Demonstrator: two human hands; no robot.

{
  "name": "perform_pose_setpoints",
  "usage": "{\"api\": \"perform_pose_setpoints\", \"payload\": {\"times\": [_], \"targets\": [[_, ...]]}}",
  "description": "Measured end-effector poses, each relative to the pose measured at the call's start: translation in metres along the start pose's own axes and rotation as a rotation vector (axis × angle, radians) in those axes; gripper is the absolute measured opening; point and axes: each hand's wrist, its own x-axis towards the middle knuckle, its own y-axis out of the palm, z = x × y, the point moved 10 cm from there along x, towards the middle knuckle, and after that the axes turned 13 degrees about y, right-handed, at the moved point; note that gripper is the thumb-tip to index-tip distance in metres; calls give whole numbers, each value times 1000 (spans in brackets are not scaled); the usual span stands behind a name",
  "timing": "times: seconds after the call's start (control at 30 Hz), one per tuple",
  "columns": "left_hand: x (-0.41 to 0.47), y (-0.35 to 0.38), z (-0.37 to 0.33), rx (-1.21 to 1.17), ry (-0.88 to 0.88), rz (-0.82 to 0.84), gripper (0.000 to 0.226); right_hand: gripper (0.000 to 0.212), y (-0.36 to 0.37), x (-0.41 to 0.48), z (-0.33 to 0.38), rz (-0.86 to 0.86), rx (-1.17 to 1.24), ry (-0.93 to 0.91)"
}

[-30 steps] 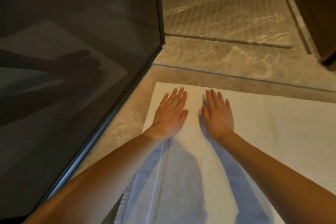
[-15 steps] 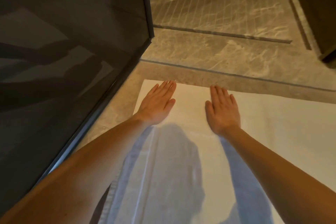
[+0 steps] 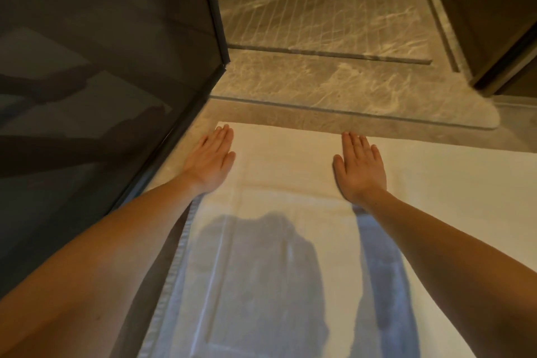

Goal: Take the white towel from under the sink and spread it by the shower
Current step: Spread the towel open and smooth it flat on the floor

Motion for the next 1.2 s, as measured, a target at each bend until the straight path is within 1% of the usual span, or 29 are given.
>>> {"api": "perform_pose_setpoints", "payload": {"times": [0.07, 0.13, 0.17, 0.2, 0.27, 0.33, 0.37, 0.47, 0.53, 0.67, 0.77, 0.87, 0.93, 1.13, 1.2], "targets": [[-2, -6, -2, 39, -35, 21, 62, 62, -5, 0, 2, 36, -29, 16], [-6, -16, -17, -4, -87, -83, 61, 60, -14, -4, 9, 32, -8, 54], [-11, -19, -33, -46, -79, -148, 61, 59, -21, -10, 19, 9, 50, 65], [-19, -17, -54, -68, -32, -192, 60, 58, -26, -23, 35, -11, 134, 49], [-40, -6, -89, -24, 73, -223, 59, 54, -28, -61, 83, -36, 281, -84], [-52, 0, -95, -3, 90, -218, 57, 53, -21, -94, 127, -14, 326, -218], [-51, 1, -93, -7, 84, -204, 55, 52, -15, -100, 141, 1, 327, -244], [-43, 11, -93, 42, 91, -121, 56, 53, 9, -98, 158, 61, 288, -209], [-40, 19, -95, 38, 85, -76, 58, 54, 22, -95, 159, 65, 208, -206], [-50, 21, -83, -42, 58, -131, 58, 58, 30, -94, 125, 16, 85, -161], [-61, 21, -65, -87, 35, -169, 62, 59, 27, -90, 67, -1, 57, -96], [-68, 21, -52, -86, 27, -168, 64, 61, 13, -87, 0, -49, 56, 15], [-69, 21, -51, -90, 28, -162, 65, 64, 8, -88, -29, -44, 54, 70], [-70, 16, -56, -73, -27, -89, 60, 57, 1, -92, -29, 8, 27, 96], [-74, 6, -72, -45, -19, -126, 59, 56, -6, -100, -17, 16, 54, 90]]}}
